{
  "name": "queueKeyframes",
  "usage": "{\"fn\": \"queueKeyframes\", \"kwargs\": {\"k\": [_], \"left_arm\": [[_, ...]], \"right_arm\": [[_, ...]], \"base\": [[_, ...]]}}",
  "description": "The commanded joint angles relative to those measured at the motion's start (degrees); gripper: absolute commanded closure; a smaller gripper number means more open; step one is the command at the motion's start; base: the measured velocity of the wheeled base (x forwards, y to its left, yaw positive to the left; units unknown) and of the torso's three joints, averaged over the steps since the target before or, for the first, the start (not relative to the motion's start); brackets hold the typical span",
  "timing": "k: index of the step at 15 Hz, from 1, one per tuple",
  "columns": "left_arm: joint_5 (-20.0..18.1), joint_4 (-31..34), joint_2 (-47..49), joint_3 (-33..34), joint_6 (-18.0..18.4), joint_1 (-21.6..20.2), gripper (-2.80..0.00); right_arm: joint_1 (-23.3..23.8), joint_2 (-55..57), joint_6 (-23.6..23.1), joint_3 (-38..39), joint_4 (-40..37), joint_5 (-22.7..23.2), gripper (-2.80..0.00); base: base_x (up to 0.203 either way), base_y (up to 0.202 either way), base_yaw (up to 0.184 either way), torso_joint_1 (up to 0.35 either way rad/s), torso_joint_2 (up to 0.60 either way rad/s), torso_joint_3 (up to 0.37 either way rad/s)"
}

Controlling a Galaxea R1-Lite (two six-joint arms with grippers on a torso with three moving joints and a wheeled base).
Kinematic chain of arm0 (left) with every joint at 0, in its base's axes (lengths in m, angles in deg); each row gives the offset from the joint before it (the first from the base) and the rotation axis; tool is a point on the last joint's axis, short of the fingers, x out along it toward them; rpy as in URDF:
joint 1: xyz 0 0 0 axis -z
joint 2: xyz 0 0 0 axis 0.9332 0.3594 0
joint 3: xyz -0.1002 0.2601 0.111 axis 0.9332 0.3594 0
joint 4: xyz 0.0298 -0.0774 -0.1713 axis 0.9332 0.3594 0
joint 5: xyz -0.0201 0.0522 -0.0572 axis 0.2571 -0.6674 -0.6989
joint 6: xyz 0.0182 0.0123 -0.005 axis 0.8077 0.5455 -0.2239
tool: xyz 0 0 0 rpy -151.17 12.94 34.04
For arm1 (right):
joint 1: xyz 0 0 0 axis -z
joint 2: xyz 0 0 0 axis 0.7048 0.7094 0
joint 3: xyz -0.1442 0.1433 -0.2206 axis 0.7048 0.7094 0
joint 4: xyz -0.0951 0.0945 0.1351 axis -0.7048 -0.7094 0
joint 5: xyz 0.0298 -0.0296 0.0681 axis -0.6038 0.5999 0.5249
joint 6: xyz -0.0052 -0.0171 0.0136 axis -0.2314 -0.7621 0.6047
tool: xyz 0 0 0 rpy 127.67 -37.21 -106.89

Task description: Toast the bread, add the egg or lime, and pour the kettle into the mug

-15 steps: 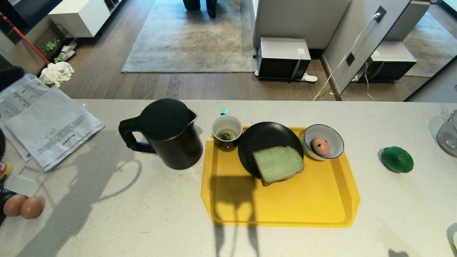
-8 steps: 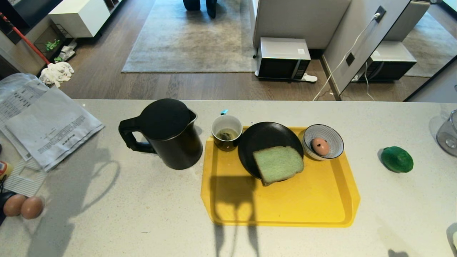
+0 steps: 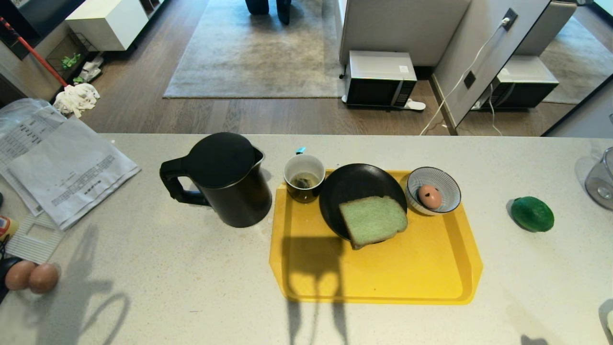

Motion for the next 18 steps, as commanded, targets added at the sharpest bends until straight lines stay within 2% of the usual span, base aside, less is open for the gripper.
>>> {"fn": "queueKeyframes", "kwargs": {"k": [1,4,8,11,13,15,18], "left_arm": [[-1.04,0.09,-7.54,-0.34,0.22,-0.44,0.00],[-1.34,1.47,-10.93,-0.88,1.32,0.68,0.00],[-1.44,10.50,-18.33,1.93,1.79,1.35,0.00],[-1.00,13.58,-21.74,9.39,1.60,1.51,0.00],[-1.14,12.88,-21.84,15.34,2.00,1.52,0.00],[-1.04,10.70,-21.86,23.74,2.18,1.53,0.00],[-0.89,3.19,-21.87,37.56,2.63,1.53,0.00]], "right_arm": [[-0.01,0.02,-0.03,0.00,-0.02,0.01,0.00],[-0.01,0.02,-0.03,0.00,-0.02,0.01,0.00],[-0.01,0.02,-0.03,0.00,-0.02,0.01,0.00],[-0.01,0.02,-0.03,0.00,-0.02,0.01,0.00],[-0.01,0.02,-0.03,0.00,-0.02,0.01,0.00],[-0.01,0.02,-0.04,0.00,-0.02,0.01,0.00],[-0.01,0.02,-0.04,0.00,-0.02,0.01,0.00]], "base": [[0.000,0.000,0.000,0.000,0.00,0.000],[0.000,0.000,0.000,0.000,0.00,0.000],[0.000,0.000,0.000,0.000,0.00,0.000],[0.000,0.000,0.000,0.000,0.00,0.000],[0.000,0.000,0.000,0.000,0.00,0.000],[0.000,0.000,0.000,0.000,0.00,0.000],[0.000,0.000,0.000,0.000,0.00,0.000]]}}
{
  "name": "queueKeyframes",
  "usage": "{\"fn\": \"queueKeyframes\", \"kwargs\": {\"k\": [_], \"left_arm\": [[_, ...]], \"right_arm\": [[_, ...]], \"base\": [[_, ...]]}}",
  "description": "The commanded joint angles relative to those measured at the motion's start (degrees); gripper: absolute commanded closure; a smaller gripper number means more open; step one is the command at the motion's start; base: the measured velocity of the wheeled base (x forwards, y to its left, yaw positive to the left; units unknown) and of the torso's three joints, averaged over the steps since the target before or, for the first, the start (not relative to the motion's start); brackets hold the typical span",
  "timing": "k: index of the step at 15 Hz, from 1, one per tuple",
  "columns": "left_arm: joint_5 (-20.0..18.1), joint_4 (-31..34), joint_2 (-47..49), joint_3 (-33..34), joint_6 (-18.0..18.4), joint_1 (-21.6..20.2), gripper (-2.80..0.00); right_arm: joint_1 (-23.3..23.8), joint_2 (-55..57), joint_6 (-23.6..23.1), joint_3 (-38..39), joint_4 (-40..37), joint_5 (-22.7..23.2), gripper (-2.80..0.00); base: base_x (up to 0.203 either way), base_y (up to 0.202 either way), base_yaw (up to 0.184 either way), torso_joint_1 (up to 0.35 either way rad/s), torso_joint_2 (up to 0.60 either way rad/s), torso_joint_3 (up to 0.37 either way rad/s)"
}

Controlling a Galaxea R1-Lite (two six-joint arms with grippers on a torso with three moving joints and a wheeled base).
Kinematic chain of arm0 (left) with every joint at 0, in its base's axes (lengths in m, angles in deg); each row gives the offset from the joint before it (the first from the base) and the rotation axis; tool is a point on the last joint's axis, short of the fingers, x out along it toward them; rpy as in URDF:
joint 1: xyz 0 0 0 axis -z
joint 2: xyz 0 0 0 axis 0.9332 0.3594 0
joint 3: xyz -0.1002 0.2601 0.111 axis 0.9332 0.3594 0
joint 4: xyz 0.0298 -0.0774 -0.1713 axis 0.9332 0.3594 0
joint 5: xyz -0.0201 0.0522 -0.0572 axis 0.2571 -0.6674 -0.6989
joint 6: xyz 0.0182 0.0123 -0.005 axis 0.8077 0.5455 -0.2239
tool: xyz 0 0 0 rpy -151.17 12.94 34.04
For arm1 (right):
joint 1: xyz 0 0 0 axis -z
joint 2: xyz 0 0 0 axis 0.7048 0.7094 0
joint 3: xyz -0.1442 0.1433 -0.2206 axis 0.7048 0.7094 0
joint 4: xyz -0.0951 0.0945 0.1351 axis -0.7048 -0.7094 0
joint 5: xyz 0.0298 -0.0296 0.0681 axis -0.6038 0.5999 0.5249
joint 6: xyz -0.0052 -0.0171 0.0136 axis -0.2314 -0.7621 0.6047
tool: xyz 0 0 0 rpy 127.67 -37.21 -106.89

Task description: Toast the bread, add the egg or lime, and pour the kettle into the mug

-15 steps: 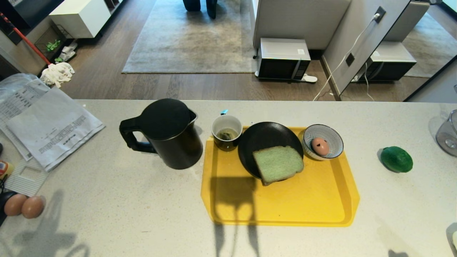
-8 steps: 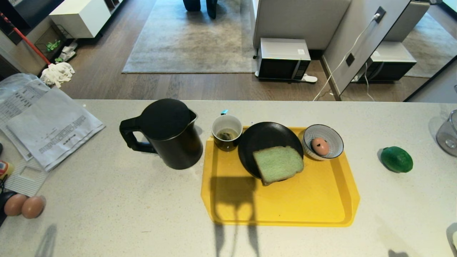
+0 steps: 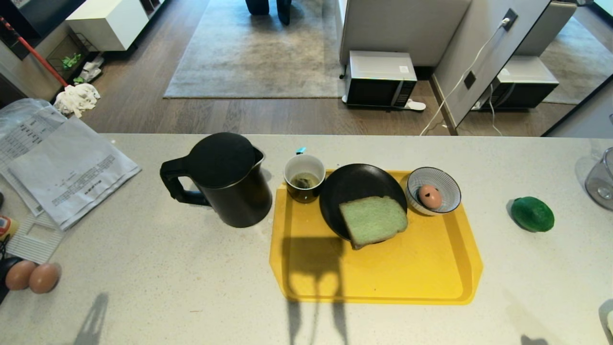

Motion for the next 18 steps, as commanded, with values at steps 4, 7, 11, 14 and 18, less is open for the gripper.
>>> {"fn": "queueKeyframes", "kwargs": {"k": [4,7,11,14,18], "left_arm": [[-0.31,-7.29,-0.18,18.85,0.41,-0.02,0.00],[-0.47,-9.76,-0.18,26.94,0.24,-0.02,0.00],[-0.30,-5.27,-0.18,30.61,0.90,-0.02,0.00],[-0.36,-1.50,-0.18,30.61,1.73,-0.02,0.00],[-0.38,-1.15,-0.18,30.52,-1.26,0.00,0.00]], "right_arm": [[-0.01,0.02,-0.01,0.00,-0.04,0.01,0.00],[-0.01,0.02,-0.01,0.00,-0.04,0.01,0.00],[-0.01,0.02,-0.01,0.00,-0.04,0.01,0.00],[-0.01,0.02,-0.01,0.00,-0.04,0.01,0.00],[-0.01,0.02,-0.01,0.00,-0.04,0.01,0.00]], "base": [[0.000,0.000,0.000,0.000,0.00,0.000],[0.000,0.000,0.000,0.000,0.00,0.000],[0.000,0.000,0.000,0.000,0.00,0.000],[0.000,0.000,0.000,0.000,0.00,0.000],[0.000,0.000,0.000,0.000,0.00,0.000]]}}
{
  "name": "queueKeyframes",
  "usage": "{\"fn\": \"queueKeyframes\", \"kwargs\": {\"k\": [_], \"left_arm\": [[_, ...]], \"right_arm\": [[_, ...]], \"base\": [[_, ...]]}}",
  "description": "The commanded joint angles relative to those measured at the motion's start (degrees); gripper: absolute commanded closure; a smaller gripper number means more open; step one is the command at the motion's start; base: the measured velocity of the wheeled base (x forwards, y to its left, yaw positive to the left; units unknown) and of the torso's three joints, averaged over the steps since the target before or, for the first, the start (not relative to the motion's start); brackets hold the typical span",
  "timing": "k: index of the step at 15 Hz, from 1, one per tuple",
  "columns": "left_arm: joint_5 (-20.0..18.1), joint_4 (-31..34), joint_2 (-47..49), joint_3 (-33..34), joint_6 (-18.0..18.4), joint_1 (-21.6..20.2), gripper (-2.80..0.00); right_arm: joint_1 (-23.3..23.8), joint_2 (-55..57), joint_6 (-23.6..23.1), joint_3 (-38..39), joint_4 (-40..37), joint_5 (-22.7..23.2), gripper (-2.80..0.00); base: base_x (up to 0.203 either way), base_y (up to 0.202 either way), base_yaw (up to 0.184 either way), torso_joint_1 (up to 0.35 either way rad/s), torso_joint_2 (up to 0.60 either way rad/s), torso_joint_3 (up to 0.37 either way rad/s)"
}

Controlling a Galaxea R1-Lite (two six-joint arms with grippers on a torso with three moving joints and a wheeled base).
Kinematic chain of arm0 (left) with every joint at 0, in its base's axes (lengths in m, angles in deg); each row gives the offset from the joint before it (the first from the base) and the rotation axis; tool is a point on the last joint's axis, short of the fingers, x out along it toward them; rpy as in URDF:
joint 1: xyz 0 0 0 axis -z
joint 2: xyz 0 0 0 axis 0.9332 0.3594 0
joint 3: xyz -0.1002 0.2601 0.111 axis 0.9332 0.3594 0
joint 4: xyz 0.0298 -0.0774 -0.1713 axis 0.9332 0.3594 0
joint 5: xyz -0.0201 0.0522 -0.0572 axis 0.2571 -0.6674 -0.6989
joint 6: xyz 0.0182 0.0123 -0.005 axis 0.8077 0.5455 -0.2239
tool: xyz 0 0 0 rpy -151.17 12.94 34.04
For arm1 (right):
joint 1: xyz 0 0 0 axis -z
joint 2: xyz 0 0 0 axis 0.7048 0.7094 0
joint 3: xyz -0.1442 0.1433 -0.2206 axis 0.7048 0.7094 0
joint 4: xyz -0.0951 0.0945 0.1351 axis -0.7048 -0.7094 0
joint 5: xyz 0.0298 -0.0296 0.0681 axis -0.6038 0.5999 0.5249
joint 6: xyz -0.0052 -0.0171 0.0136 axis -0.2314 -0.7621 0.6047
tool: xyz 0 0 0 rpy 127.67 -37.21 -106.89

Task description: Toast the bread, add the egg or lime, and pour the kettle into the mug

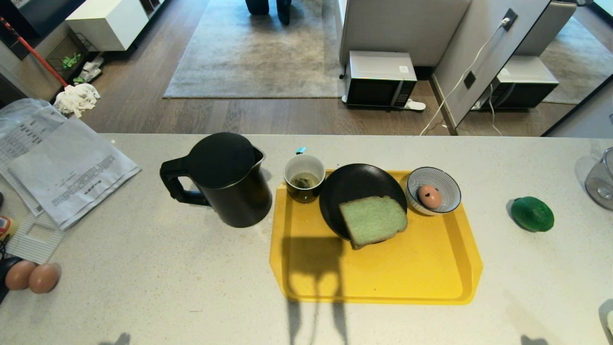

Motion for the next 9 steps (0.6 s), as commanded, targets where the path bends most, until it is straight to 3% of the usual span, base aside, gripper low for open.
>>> {"fn": "queueKeyframes", "kwargs": {"k": [1,9], "left_arm": [[0.02,0.15,-0.07,0.90,-0.39,0.07,0.00],[0.81,-0.17,-0.02,0.90,-0.29,0.07,0.00]], "right_arm": [[-0.01,0.02,-0.04,0.00,-0.05,0.02,0.00],[-0.01,0.02,-0.04,0.00,-0.05,0.02,0.00]], "base": [[0.000,0.000,0.000,0.000,0.00,0.000],[0.000,0.000,0.000,0.000,0.00,0.000]]}}
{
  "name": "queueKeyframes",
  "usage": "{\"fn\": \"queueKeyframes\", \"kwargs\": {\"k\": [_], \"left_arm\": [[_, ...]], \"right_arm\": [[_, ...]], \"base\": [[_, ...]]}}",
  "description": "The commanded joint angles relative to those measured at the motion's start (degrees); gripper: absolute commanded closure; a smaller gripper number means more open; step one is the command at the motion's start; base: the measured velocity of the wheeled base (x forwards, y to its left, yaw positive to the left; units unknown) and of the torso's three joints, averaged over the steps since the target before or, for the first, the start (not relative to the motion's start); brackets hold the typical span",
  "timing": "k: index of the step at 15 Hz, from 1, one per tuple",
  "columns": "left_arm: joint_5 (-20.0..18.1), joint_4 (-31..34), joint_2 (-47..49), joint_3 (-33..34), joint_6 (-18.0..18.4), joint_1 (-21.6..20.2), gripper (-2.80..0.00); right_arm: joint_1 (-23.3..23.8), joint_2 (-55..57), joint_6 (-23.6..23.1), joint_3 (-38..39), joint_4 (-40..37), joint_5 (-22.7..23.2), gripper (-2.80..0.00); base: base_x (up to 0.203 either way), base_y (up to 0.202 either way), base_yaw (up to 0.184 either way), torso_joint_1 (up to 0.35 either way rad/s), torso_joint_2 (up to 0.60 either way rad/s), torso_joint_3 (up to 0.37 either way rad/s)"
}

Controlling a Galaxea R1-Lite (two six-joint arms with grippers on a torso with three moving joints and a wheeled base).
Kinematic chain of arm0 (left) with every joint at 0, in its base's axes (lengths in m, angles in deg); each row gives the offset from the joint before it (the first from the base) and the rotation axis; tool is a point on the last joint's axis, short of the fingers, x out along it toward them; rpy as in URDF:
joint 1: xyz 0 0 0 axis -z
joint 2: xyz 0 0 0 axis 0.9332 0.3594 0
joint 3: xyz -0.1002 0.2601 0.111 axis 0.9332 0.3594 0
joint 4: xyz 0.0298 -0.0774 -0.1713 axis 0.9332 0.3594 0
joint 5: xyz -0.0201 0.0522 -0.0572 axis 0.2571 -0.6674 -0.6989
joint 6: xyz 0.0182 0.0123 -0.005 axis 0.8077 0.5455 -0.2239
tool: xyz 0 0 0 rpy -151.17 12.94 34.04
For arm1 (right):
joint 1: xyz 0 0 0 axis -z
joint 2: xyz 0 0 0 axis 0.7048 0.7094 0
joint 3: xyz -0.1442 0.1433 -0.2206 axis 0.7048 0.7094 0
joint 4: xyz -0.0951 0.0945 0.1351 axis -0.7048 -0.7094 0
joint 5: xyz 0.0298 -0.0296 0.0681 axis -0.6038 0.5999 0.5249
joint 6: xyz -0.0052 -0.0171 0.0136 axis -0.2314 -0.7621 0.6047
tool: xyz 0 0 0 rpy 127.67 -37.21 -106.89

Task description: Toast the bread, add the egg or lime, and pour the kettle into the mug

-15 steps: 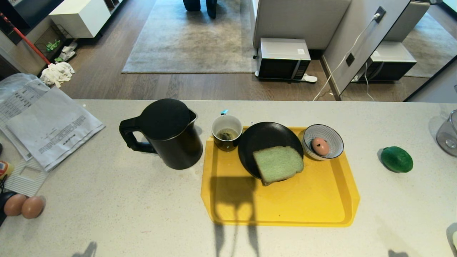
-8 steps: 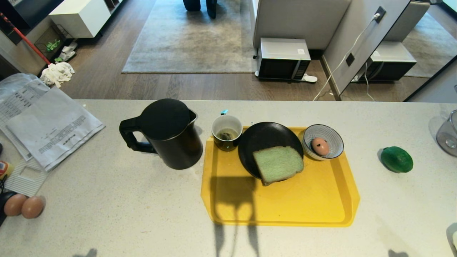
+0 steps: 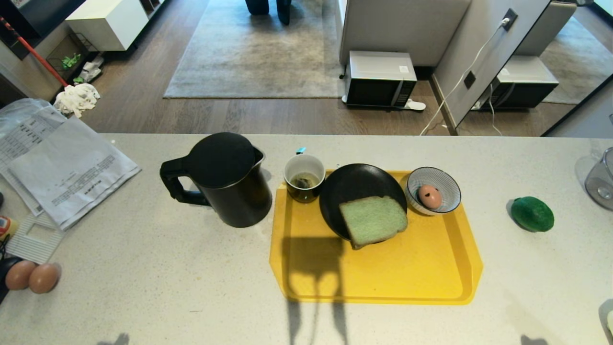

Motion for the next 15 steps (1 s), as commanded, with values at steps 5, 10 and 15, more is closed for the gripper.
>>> {"fn": "queueKeyframes", "kwargs": {"k": [5,10,15], "left_arm": [[-0.72,0.35,0.01,0.74,-0.05,-0.04,0.00],[0.02,0.00,-0.08,0.88,-3.96,-0.02,0.00],[1.74,-0.09,-0.08,0.79,-6.19,-0.02,0.00]], "right_arm": [[-0.01,0.02,-0.01,0.00,-0.04,0.01,0.00],[-0.01,0.02,-0.01,0.00,-0.04,0.01,0.00],[-0.01,0.02,-0.01,0.00,-0.04,0.01,0.00]], "base": [[0.000,0.000,0.000,0.000,0.00,0.000],[0.000,0.000,0.000,0.000,0.00,0.000],[0.000,0.000,0.000,0.000,0.00,0.000]]}}
